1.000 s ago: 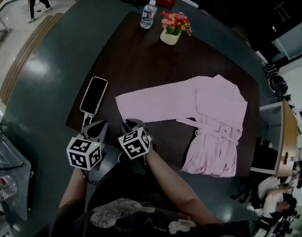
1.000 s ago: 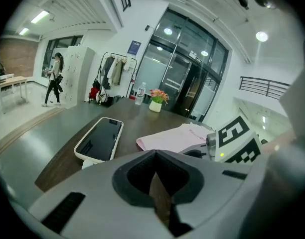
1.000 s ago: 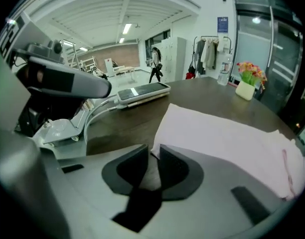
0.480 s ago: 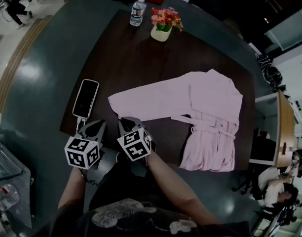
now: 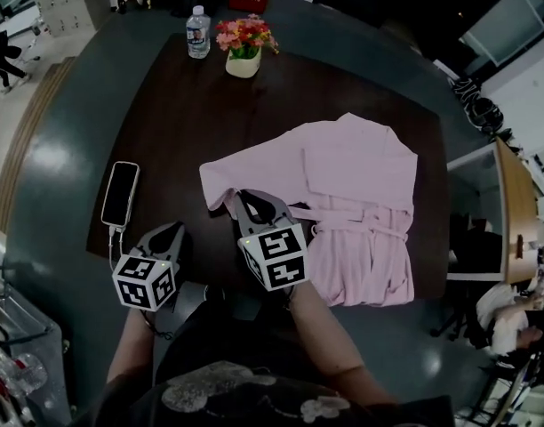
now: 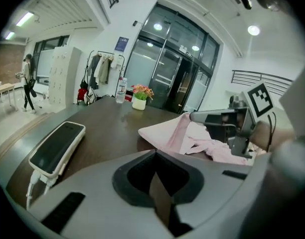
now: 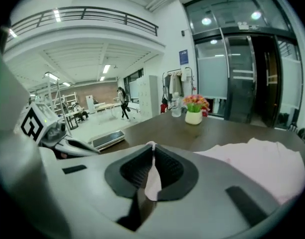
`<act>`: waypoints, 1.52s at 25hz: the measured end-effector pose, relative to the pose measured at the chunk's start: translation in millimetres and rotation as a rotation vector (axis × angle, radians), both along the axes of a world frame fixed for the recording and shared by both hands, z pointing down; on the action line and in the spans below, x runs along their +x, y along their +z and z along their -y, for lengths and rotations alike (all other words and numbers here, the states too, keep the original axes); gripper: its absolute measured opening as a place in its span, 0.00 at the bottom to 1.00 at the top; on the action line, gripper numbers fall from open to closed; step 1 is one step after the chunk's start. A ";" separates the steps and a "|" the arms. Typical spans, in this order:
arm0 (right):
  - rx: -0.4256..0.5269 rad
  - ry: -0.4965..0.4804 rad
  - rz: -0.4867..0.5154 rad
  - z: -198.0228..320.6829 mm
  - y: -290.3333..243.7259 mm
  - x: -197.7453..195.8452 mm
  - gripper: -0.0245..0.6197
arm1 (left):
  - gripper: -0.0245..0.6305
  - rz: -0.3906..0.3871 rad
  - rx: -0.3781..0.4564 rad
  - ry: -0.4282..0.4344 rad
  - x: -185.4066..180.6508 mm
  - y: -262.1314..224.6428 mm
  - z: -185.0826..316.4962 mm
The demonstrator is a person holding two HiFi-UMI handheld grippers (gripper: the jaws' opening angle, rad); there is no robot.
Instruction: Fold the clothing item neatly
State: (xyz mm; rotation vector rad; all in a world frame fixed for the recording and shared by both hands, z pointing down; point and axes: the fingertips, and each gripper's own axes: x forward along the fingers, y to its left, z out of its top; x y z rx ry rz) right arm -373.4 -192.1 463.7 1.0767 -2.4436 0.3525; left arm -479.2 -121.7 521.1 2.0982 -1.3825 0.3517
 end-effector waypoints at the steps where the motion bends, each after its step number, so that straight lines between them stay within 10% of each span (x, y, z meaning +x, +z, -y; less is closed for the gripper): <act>1: 0.006 0.029 0.013 8.2 -7.5 20.8 0.05 | 0.05 0.001 0.003 0.007 13.1 -3.0 2.0; 16: -0.041 0.438 0.122 68.6 1.8 321.3 0.05 | 0.05 0.010 0.037 0.149 212.6 -27.6 57.5; 31: 0.028 0.704 0.282 79.7 -15.7 524.0 0.05 | 0.05 0.032 0.060 0.191 310.3 -32.5 72.7; 38: -0.122 0.705 0.155 52.4 56.9 571.8 0.05 | 0.05 0.046 0.056 0.223 344.4 -28.9 69.2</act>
